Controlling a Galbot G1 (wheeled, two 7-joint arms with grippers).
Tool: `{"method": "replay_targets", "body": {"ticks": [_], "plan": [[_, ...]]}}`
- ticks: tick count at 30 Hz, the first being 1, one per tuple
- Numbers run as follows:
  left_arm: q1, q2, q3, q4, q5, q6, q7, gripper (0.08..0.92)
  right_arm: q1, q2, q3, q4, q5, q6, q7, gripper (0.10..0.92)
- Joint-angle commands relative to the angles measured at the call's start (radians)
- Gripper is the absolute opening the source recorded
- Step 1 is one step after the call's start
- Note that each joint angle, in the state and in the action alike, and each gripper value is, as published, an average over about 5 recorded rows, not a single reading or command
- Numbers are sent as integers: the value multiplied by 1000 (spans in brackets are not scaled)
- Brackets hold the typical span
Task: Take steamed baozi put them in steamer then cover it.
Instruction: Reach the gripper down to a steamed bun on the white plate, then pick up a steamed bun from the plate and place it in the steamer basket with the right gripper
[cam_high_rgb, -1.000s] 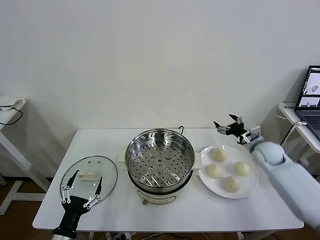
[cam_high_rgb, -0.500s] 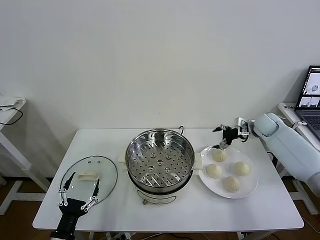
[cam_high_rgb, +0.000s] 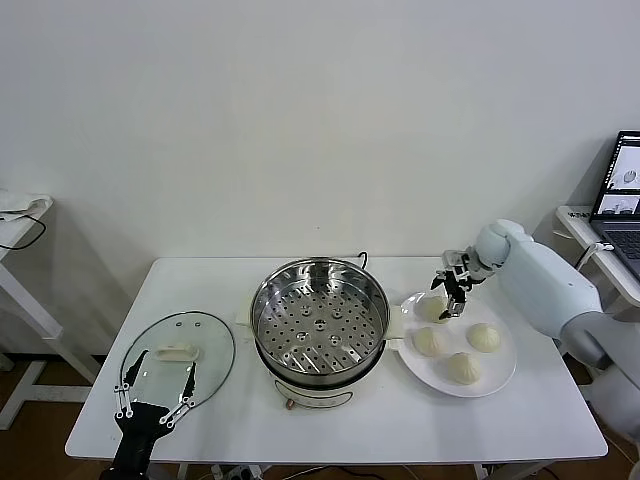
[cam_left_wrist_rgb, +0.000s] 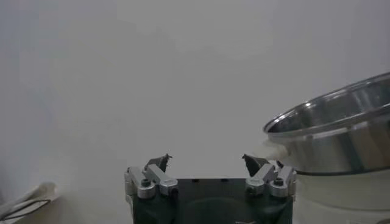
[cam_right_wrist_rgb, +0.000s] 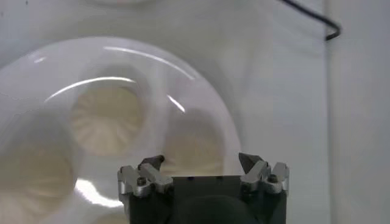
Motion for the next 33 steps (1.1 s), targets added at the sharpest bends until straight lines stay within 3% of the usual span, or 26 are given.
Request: {"method": "replay_targets", "body": {"ticks": [1,17,22,26,33], "plan": [[2,-2,3,5,2,-3,-3,823,16,58,-16,-75,-103,12,-20,818],[0,-11,-5,1,1,-3,-17,823,24,40,-26,-19,-69,18,20,640],[-1,-11,-5,-7,-2,-4,-21,823,99,-62,-95,204,30,66,12,639],[-2,-12,-5,-10,-3,-6,-24,823,229,-141,-170,448,51,213,-3,657],[2,-15,3,-18,-10,-20,-24,823,476,-132,-338,668,158,368,-17,670]]}}
